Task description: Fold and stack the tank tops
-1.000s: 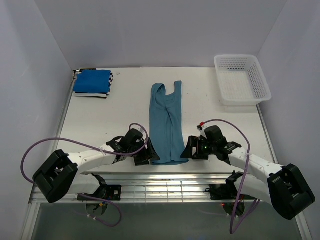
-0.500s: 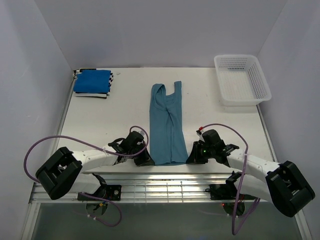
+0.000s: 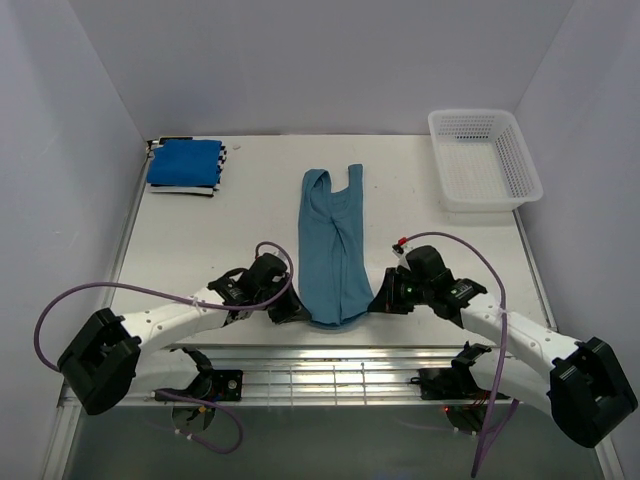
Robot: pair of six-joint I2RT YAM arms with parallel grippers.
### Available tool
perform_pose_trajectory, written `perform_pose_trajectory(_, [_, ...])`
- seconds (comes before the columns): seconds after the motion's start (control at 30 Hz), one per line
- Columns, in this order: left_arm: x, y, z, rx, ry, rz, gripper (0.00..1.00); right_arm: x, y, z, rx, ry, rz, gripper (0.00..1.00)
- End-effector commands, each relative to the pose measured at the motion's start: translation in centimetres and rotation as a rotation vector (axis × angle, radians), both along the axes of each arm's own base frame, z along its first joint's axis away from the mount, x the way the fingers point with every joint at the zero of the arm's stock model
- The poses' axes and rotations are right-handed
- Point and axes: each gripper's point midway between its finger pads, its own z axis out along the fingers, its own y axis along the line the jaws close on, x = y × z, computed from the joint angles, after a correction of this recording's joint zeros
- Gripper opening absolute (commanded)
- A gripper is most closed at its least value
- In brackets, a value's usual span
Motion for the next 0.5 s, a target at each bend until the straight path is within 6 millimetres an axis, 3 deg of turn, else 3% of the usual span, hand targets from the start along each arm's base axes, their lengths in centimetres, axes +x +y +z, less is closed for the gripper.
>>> perform_pose_trajectory(0.0, [2.7, -1.0, 3.6, 0.013, -0.076, 0.047, 0.0, 2.8, 1.0, 3.1, 0.012, -0.093, -0.026, 0.08])
perform_pose_trajectory(0.07, [3.9, -1.1, 4.2, 0.037, -0.109, 0.06, 0.0, 4.2, 1.5, 5.0, 0.026, -0.135, -0.04, 0.08])
perform_pose_trajectory(0.17, [6.4, -1.5, 5.7, 0.058, -0.157, 0.092, 0.0, 6.3, 1.6, 5.8, 0.003, -0.16, -0.07, 0.08])
perform_pose_trajectory(0.2, [7.1, -1.4, 5.4, 0.076, -0.153, 0.097, 0.0, 7.6, 1.6, 6.4, -0.001, -0.174, -0.09, 0.08])
perform_pose_trajectory(0.3, [10.2, -1.4, 6.6, 0.067, -0.191, 0.127, 0.0, 10.2, 1.6, 7.6, -0.013, -0.21, -0.112, 0.08])
perform_pose_trajectory(0.33, [11.3, -1.0, 6.1, 0.081, -0.183, 0.142, 0.0, 10.9, 1.7, 7.9, -0.015, -0.224, -0.114, 0.08])
perform_pose_trajectory(0.37, [12.6, -1.5, 7.2, 0.055, -0.206, 0.138, 0.0, 11.6, 1.8, 8.3, -0.018, -0.236, -0.117, 0.08])
perform_pose_trajectory(0.43, [14.5, -0.8, 6.5, 0.073, -0.198, 0.142, 0.0, 13.6, 2.1, 9.3, -0.026, -0.27, -0.111, 0.08])
perform_pose_trajectory(0.47, [15.6, -1.2, 7.4, 0.051, -0.213, 0.137, 0.0, 14.2, 2.2, 9.6, -0.028, -0.281, -0.111, 0.08])
